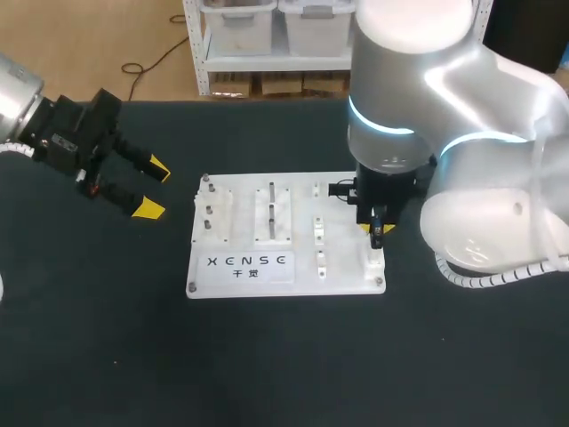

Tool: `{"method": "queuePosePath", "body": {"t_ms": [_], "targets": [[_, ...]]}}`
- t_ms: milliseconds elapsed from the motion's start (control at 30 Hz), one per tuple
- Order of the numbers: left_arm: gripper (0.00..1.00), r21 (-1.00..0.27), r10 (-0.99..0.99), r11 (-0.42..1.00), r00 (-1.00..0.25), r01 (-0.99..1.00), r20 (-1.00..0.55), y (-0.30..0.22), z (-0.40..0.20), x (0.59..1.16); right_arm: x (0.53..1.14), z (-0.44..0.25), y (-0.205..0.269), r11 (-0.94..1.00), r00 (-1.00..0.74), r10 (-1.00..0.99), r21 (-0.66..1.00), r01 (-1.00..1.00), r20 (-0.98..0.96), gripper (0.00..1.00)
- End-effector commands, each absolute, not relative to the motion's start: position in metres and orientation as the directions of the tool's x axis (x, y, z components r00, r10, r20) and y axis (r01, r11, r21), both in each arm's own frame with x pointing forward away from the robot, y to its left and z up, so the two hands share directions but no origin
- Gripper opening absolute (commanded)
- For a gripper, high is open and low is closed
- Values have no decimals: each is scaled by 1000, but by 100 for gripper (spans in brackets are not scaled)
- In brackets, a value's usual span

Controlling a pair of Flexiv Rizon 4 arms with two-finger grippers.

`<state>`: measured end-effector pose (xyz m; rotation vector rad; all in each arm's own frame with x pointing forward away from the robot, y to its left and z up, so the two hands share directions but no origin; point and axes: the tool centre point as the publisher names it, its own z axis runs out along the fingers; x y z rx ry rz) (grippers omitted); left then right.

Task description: Insert the USB connector, Ethernet cable, and multi-pin plug into their matching sockets one by one.

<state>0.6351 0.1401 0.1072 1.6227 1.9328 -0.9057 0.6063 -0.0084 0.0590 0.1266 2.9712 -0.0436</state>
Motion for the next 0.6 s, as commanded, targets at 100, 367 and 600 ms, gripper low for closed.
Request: {"method": "queuePosePath", "body": {"t_ms": [100,367,600], "targets": [[100,-191,675,88,-199,978,-710,141,106,635,603,56,-10,995,-980,84,-29,91,-182,0],[100,-191,675,88,-199,978,-710,141,106,635,606,55,-10,995,-978,92,-29,99,-186,0],[100,-191,675,88,-199,978,-710,141,106,635,609,55,-8,995,-978,93,-25,100,-187,0]]}}
